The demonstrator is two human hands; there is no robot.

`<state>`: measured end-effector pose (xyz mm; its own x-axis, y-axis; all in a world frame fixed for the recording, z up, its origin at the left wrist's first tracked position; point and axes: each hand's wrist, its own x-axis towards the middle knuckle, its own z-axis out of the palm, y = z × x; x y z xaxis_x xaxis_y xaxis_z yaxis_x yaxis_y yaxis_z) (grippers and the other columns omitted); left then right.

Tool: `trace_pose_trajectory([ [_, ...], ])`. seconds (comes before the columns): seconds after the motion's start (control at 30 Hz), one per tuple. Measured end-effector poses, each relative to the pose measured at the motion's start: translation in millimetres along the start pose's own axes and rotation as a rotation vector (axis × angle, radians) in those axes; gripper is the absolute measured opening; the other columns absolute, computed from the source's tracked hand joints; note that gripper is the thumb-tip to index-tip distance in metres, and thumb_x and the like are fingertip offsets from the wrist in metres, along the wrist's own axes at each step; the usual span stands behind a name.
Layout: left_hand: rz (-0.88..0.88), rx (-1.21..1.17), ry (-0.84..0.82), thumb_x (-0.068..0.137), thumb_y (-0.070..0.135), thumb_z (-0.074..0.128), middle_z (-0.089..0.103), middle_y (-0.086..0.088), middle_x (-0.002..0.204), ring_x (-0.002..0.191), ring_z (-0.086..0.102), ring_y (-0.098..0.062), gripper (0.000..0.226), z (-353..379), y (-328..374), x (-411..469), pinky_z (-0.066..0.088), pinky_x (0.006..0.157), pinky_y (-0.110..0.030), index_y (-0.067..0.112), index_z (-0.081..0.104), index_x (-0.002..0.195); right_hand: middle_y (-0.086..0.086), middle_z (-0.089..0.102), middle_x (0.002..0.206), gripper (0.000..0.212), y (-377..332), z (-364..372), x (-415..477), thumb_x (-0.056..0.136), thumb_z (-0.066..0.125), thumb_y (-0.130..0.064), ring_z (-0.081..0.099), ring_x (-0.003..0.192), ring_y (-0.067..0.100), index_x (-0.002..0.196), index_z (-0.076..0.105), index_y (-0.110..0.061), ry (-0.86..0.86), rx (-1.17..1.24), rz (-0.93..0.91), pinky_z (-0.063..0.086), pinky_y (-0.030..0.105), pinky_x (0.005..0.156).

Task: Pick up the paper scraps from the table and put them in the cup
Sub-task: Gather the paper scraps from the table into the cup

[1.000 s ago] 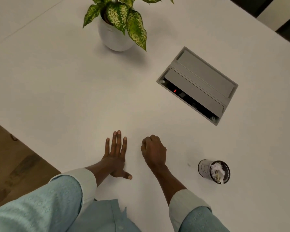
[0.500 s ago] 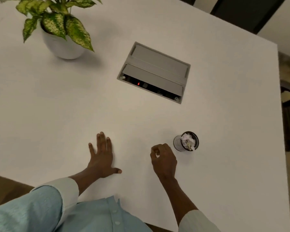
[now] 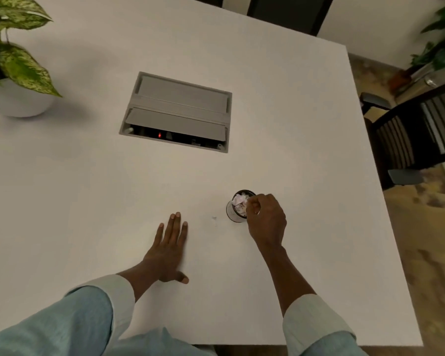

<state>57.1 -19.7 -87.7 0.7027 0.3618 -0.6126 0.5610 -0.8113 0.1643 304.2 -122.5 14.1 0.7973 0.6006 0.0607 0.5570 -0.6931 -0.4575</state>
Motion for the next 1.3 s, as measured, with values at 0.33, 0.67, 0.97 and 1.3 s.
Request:
trace_pose_trajectory([
  [0.33,-0.16,0.037,-0.043,0.053,0.077,0.082,-0.044,-0.034,0.151,0.142,-0.04,-0.049,0.168,-10,26,1,0.004,0.118,-0.074,-0.006,-0.025,0.151,0.003,0.064,0.1,0.024,7,21,0,0.087,0.067,-0.006,0.06,0.1,0.023,0.106,0.072,-0.019,-0.007,-0.121,-0.227,0.053,0.036,0.065],
  [0.67,-0.141,-0.013,-0.082,0.061,0.067,0.086,-0.051,-0.026,0.149,0.137,-0.049,-0.046,0.162,-11,27,2,-0.002,0.118,-0.073,0.0,-0.033,0.149,0.011,0.062,0.114,0.053,-18,87,-53,0.066,0.075,0.007,0.062,0.103,0.029,0.116,0.066,-0.009,-0.474,-0.283,-0.47,0.058,0.034,0.06],
  [0.97,-0.124,-0.037,-0.083,0.063,0.068,0.084,-0.051,-0.023,0.151,0.139,-0.048,-0.044,0.16,-14,24,1,-0.005,0.119,-0.071,0.003,-0.034,0.15,0.02,0.06,0.114,0.05,5,102,-47,0.067,0.079,-0.001,0.059,0.103,0.032,0.114,0.064,0.003,-0.553,-0.567,-0.539,0.056,0.033,0.076],
  [1.3,-0.08,-0.093,-0.033,0.064,0.074,0.079,-0.053,-0.017,0.151,0.14,-0.049,-0.037,0.159,-12,15,-3,-0.01,0.122,-0.064,0.009,-0.039,0.148,0.0,0.057,0.073,0.044,8,94,-69,0.04,0.091,0.0,0.058,0.064,0.018,0.064,0.059,-0.017,-0.525,-0.405,-0.435,0.042,0.026,0.039],
])
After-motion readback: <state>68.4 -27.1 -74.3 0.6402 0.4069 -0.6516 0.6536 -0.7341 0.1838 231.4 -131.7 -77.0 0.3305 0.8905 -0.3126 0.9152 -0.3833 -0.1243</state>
